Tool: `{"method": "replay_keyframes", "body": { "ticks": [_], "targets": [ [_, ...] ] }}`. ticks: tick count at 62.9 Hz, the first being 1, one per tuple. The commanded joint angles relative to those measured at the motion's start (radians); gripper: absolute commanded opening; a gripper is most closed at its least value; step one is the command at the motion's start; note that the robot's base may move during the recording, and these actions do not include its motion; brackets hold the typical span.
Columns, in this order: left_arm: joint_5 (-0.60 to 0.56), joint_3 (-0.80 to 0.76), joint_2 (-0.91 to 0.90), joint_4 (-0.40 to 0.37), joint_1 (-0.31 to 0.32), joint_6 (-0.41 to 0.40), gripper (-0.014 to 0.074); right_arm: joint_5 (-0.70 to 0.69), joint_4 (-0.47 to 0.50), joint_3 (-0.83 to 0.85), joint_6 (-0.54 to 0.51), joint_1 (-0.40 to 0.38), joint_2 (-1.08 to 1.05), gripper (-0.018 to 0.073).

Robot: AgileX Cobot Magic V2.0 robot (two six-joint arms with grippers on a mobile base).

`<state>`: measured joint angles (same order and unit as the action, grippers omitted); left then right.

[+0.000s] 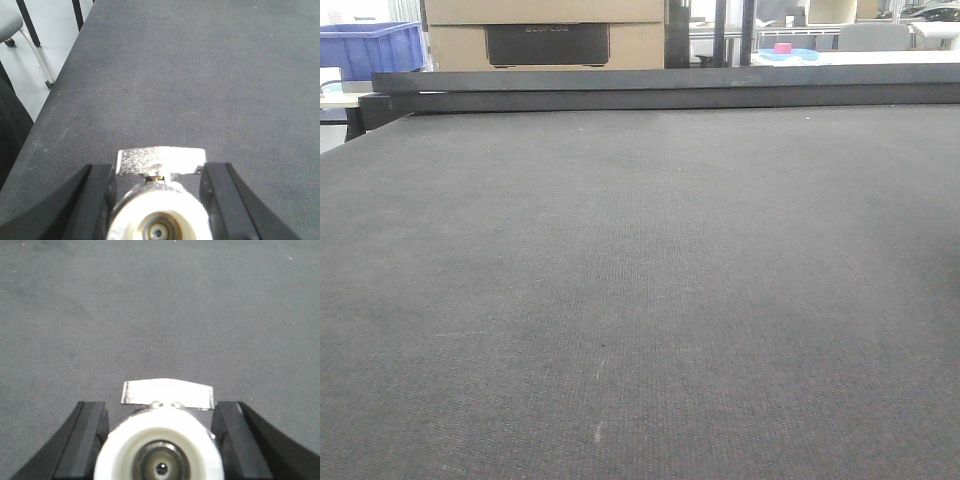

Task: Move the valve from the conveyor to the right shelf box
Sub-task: 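Lift both held valves up off the conveyor belt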

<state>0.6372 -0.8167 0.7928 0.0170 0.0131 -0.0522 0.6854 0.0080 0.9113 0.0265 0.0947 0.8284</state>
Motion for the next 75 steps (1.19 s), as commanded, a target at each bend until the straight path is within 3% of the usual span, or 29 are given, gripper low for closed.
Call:
{"method": "replay_keyframes", "body": {
  "ticks": [1,75],
  "targets": [
    [-0.052,-0.006,-0.010,-0.006,-0.001,-0.003,-0.0111,-0.067,-0.008,0.009,-0.004,-0.003,-0.013,-0.0166],
    [-0.052,-0.006,-0.008,-0.006,-0.001,-0.003,-0.0111,-0.067,-0.008,0.009,-0.004,-0.003,-0.013,-0.0166]
  ]
}}
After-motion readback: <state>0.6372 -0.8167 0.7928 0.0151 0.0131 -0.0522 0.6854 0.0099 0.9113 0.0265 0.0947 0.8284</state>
